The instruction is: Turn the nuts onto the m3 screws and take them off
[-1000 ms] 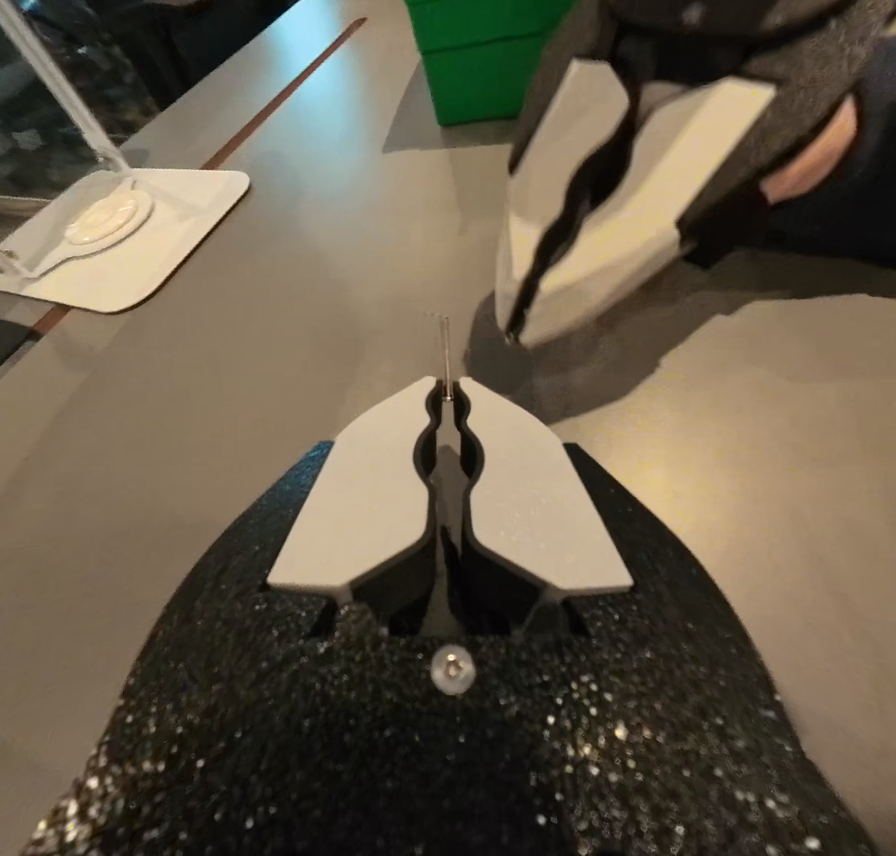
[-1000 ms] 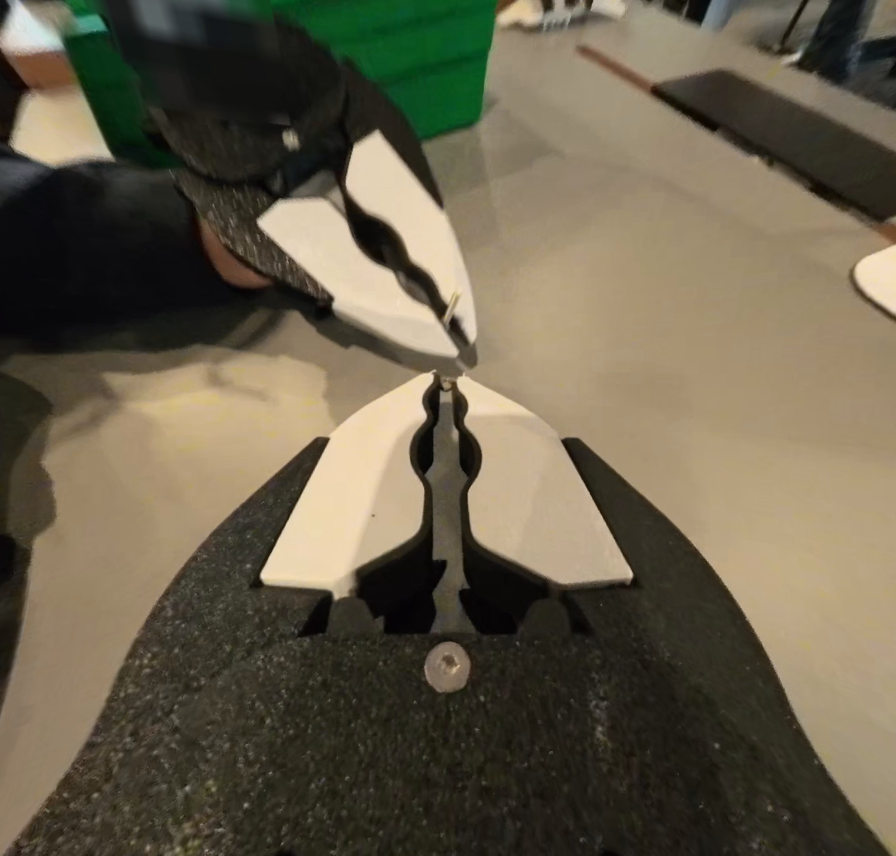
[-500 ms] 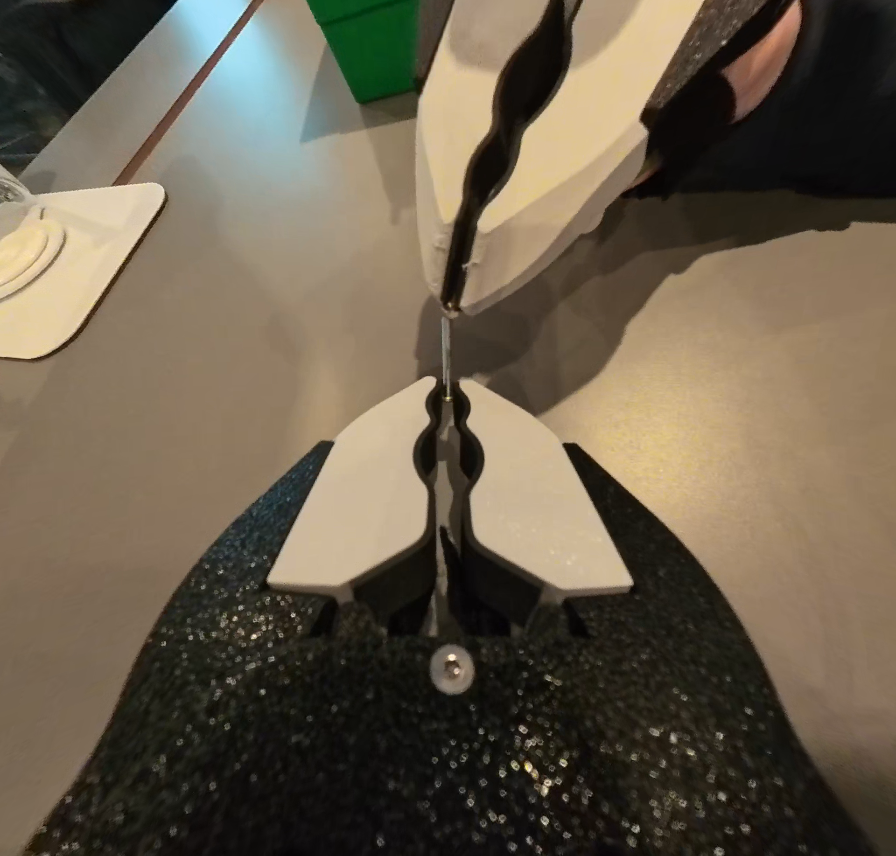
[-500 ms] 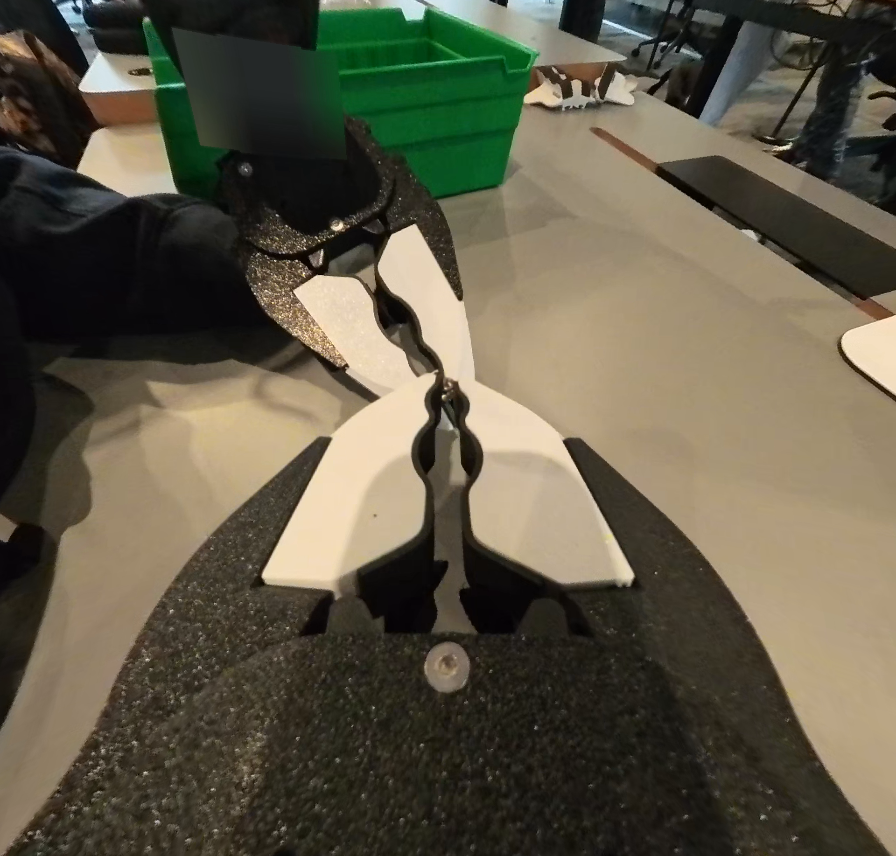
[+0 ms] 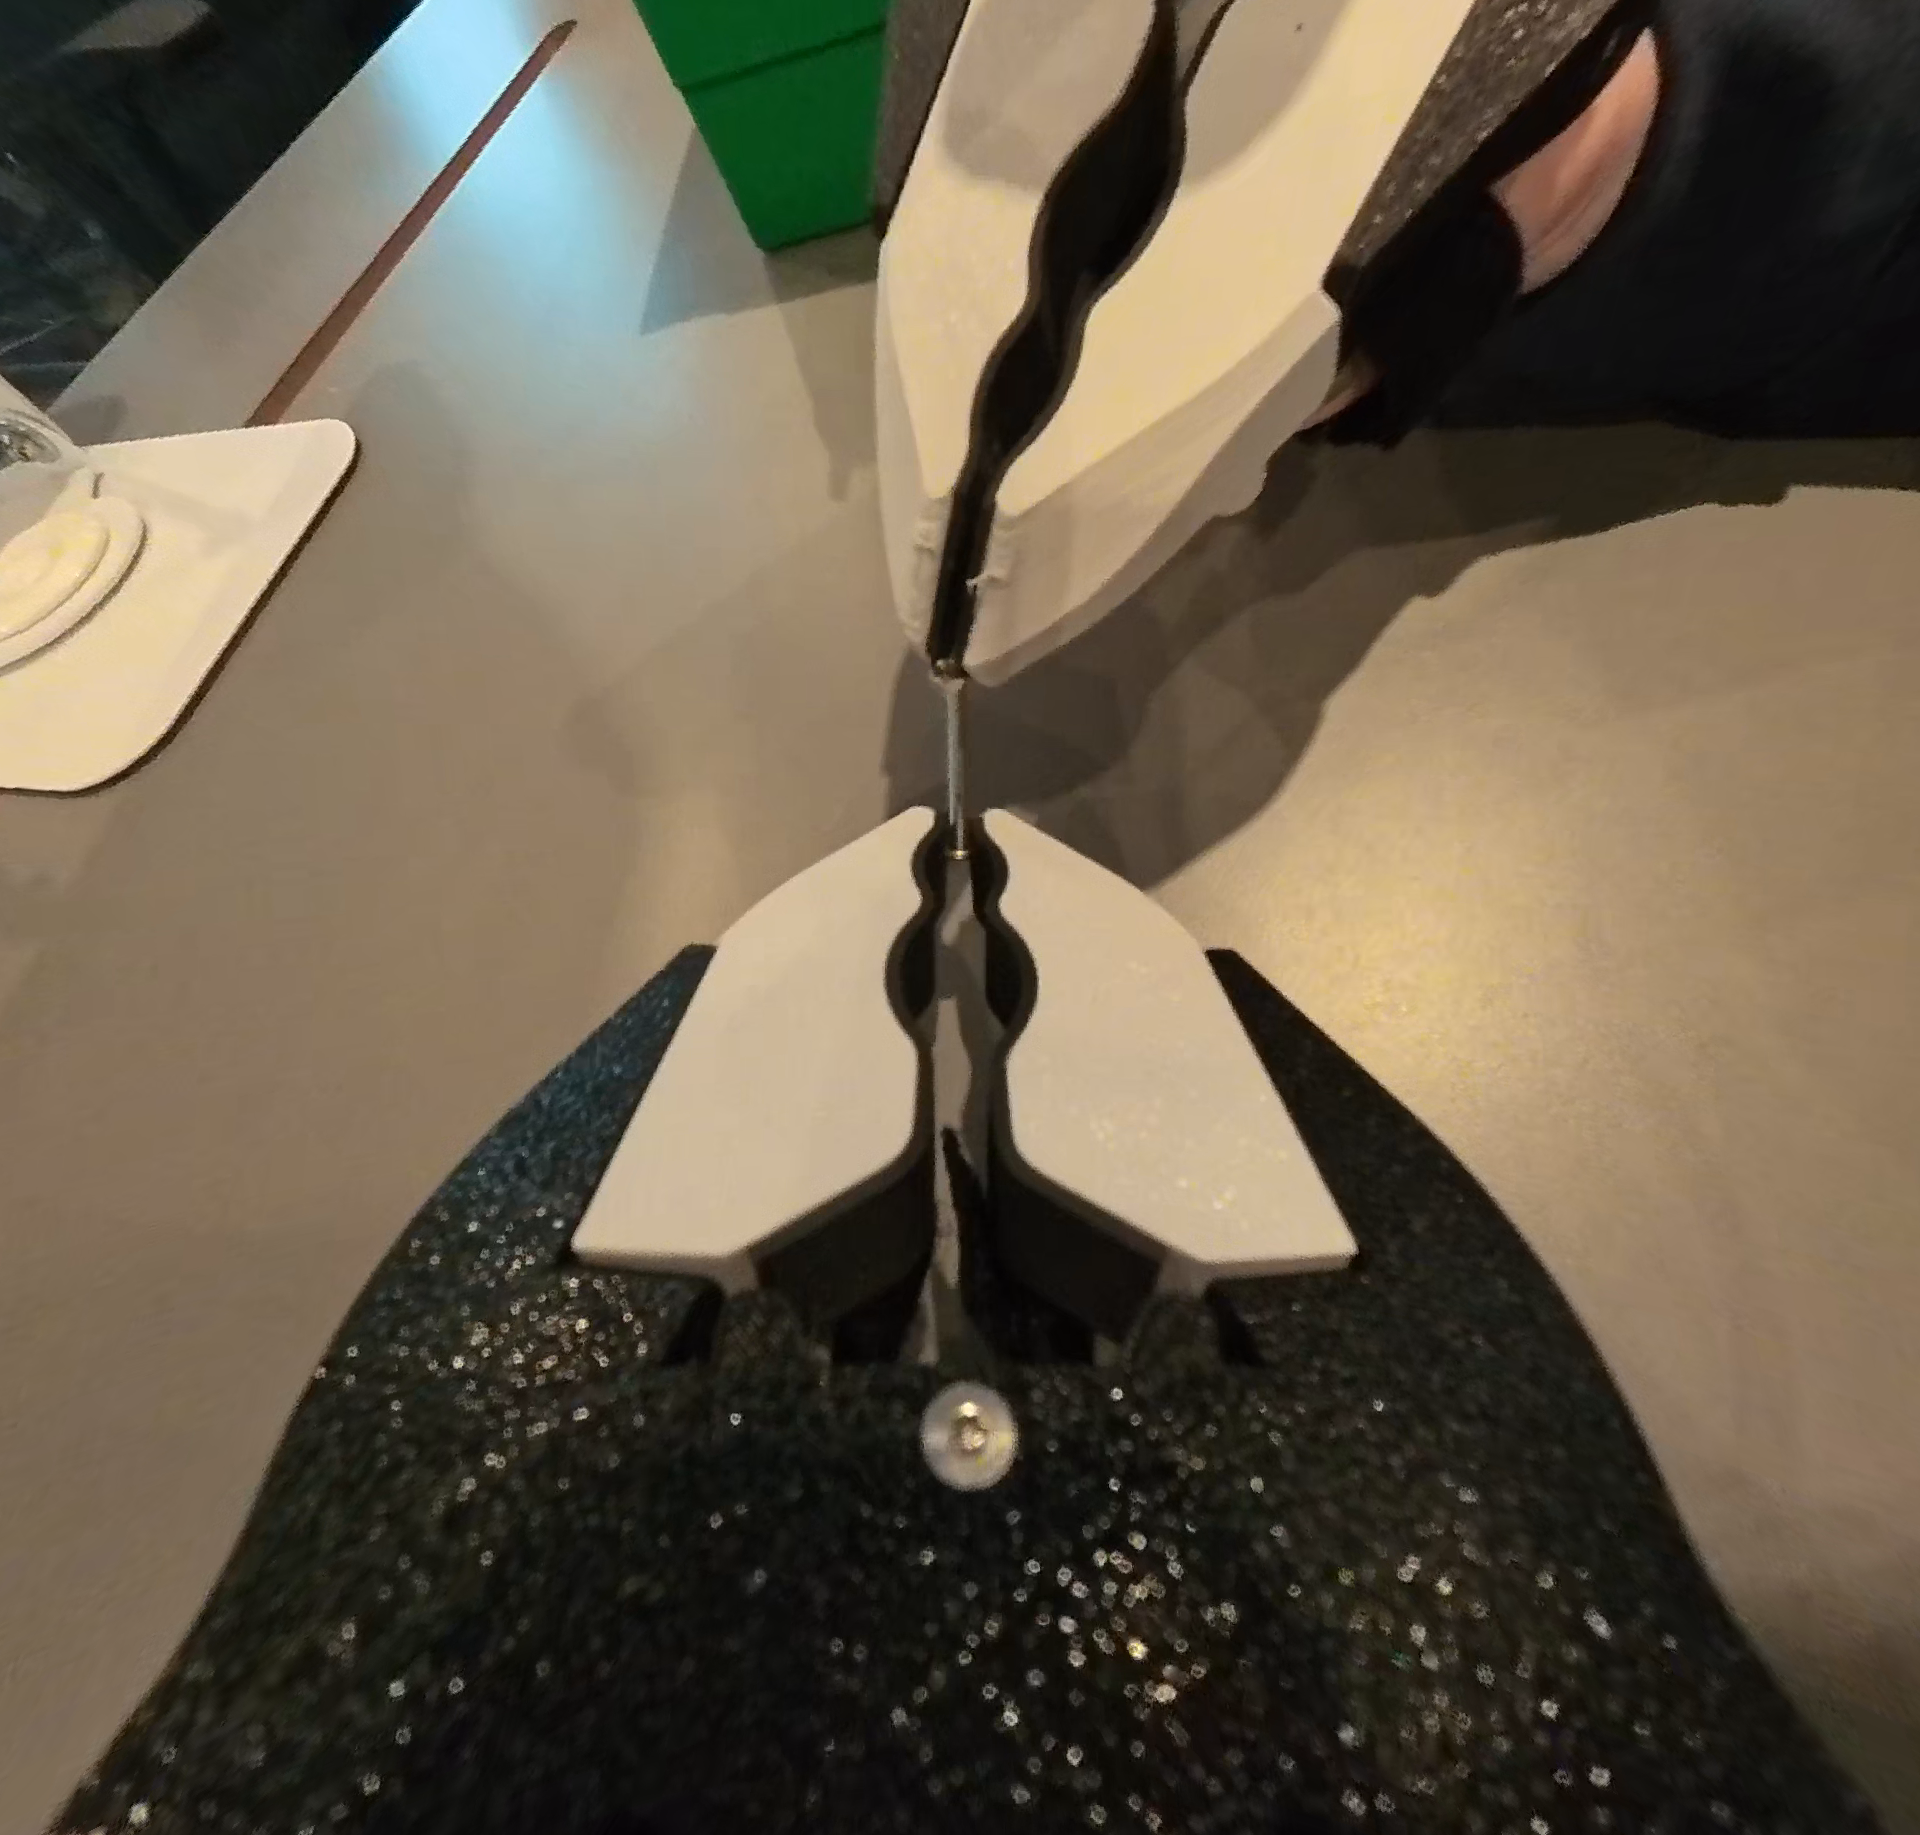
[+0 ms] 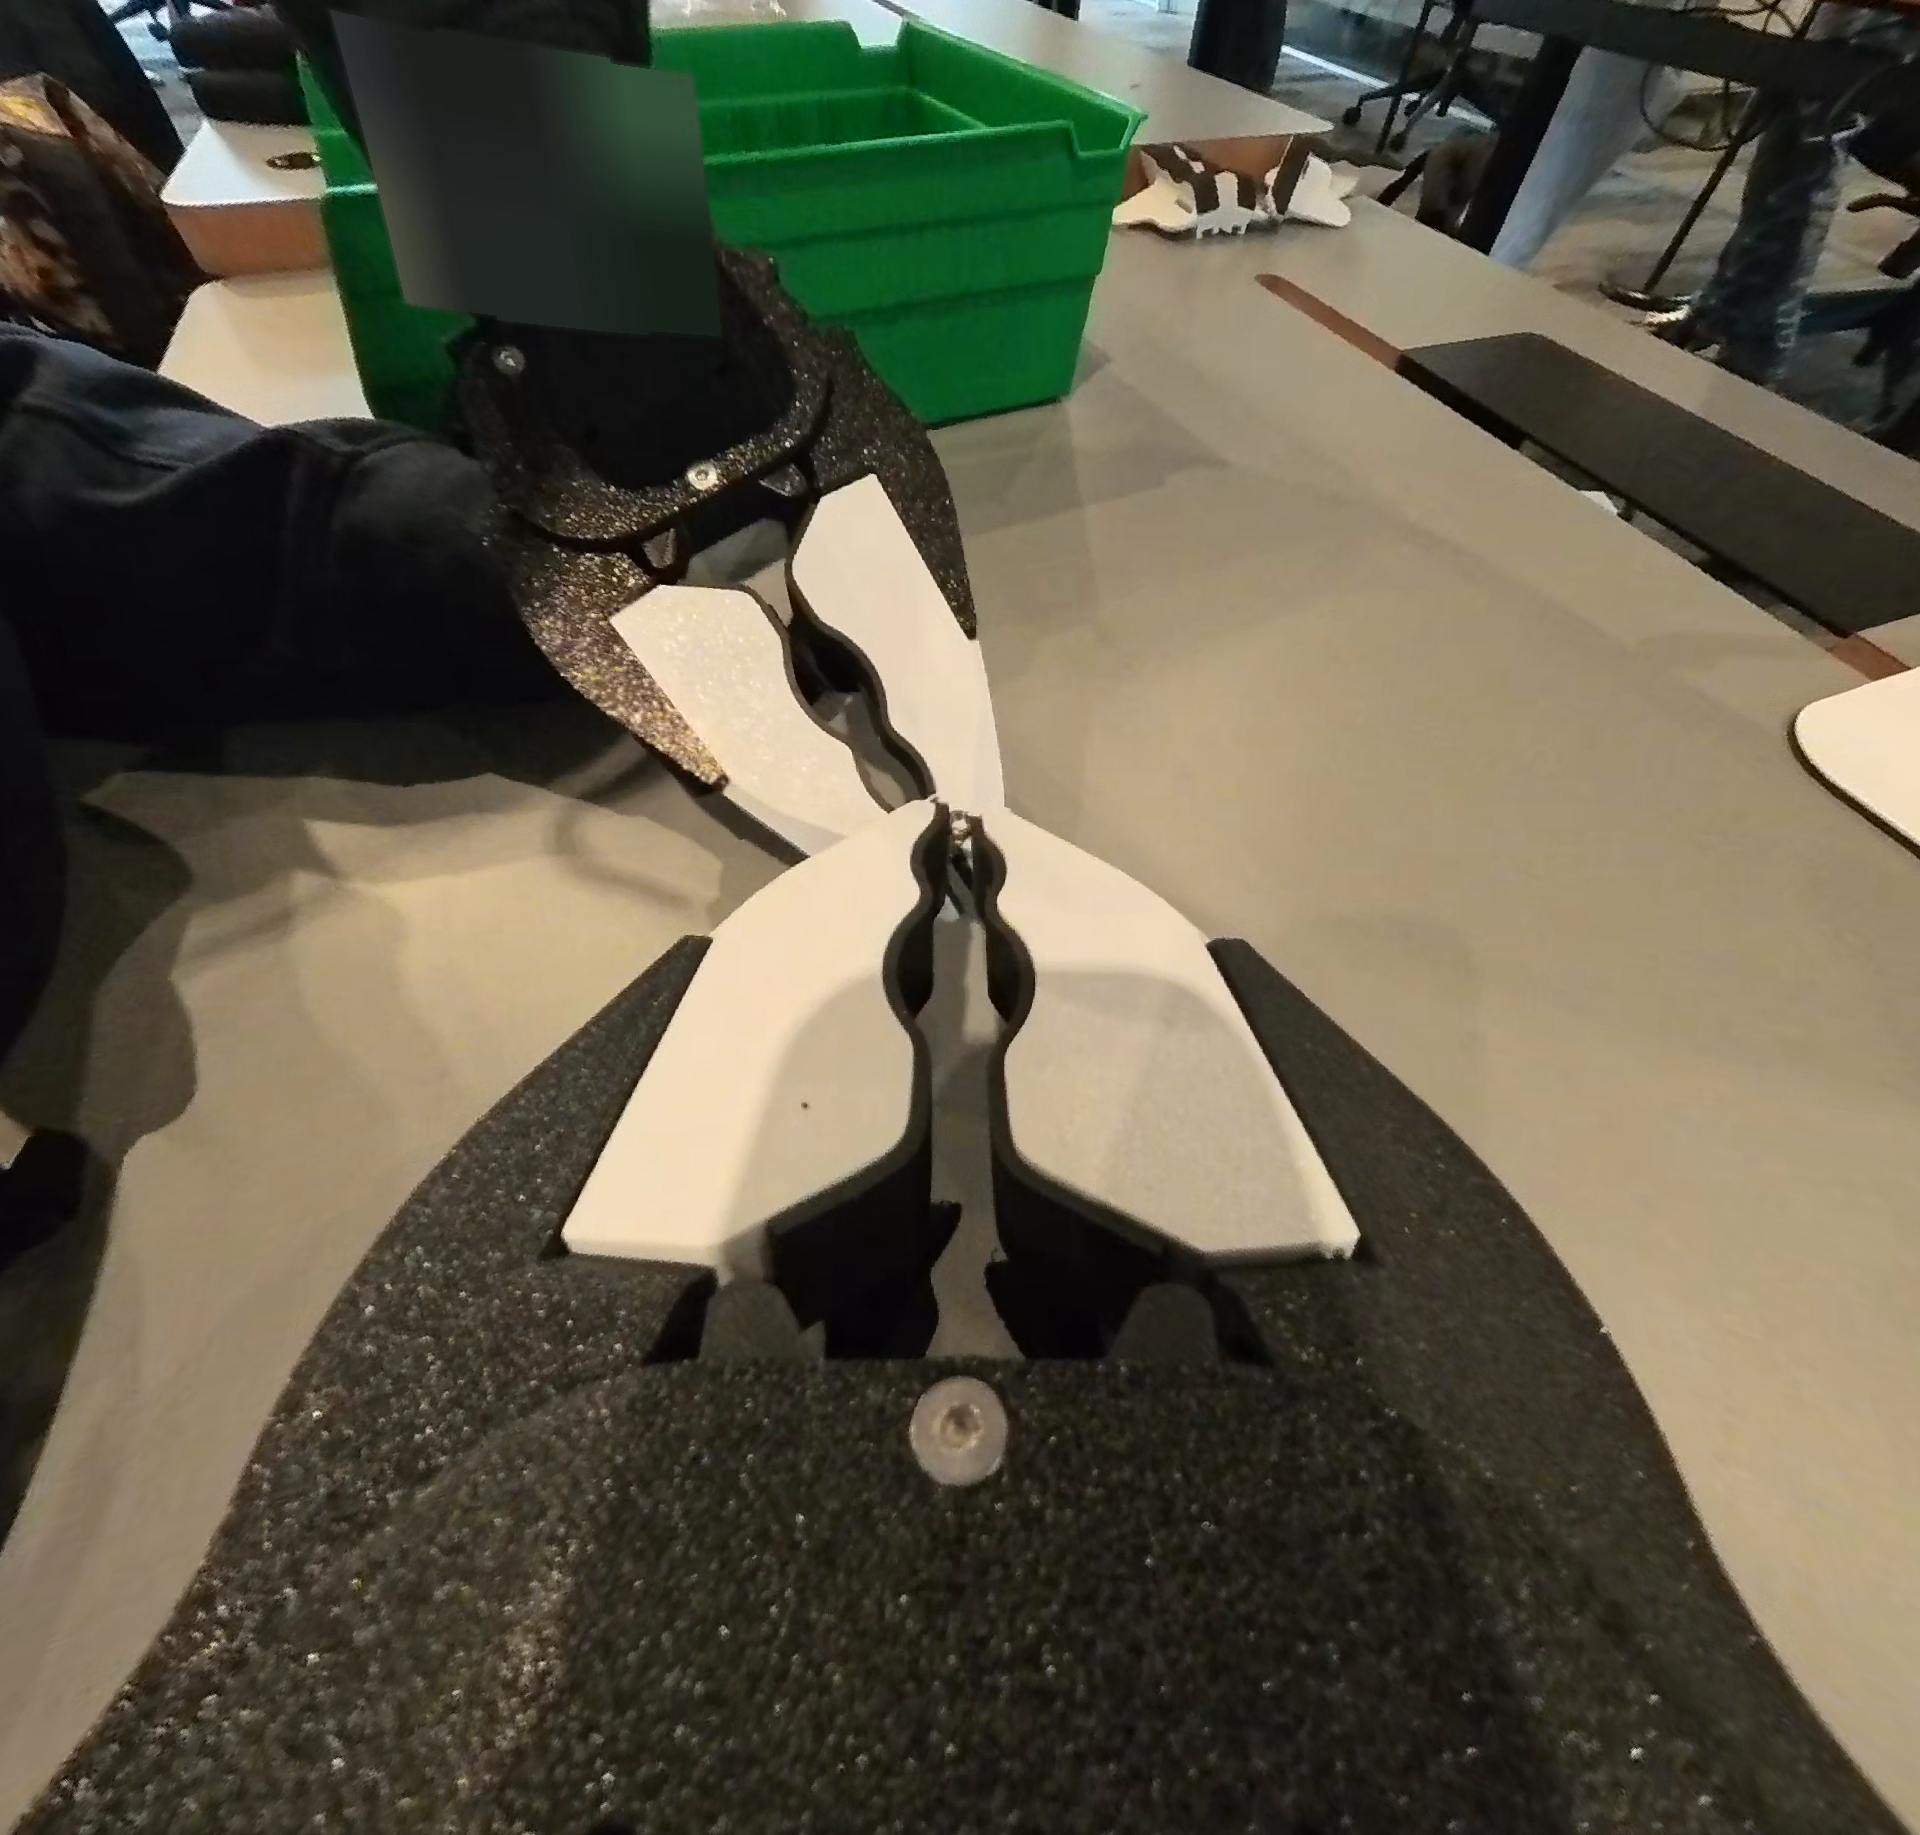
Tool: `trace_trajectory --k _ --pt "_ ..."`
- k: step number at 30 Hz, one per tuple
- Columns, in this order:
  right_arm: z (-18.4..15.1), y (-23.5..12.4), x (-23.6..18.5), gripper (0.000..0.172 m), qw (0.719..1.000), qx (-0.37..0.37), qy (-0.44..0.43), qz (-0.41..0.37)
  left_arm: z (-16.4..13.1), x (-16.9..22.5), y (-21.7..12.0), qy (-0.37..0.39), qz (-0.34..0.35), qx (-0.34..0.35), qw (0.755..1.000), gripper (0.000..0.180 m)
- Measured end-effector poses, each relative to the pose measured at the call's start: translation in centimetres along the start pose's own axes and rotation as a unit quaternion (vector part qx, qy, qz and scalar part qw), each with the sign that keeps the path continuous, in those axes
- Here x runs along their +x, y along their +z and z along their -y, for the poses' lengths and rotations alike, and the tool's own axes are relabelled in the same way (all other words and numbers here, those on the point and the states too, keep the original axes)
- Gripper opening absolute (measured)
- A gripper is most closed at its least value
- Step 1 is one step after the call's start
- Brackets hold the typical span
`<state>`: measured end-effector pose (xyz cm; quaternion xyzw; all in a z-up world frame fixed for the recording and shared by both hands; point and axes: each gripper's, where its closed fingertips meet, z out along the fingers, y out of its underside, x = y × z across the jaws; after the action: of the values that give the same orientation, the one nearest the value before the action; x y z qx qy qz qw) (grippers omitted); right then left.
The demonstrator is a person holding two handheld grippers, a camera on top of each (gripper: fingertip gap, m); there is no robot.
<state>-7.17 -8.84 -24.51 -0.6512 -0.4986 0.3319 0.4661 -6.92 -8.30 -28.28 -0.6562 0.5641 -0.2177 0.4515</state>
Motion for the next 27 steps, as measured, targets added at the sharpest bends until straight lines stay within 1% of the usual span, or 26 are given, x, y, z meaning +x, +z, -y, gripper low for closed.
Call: trace_trajectory --k 1,27 --pt "0.02 -0.01 -0.01 0.004 1.000 0.000 0.000 0.000 0.02 -0.01 0.00 0.000 0.000 0.001 1.000 0.003" --pt "0.38 -0.06 -0.25 0.004 1.000 0.026 0.002 0.014 0.37 -0.06 -0.12 -0.002 -0.005 0.014 1.000 0.003"
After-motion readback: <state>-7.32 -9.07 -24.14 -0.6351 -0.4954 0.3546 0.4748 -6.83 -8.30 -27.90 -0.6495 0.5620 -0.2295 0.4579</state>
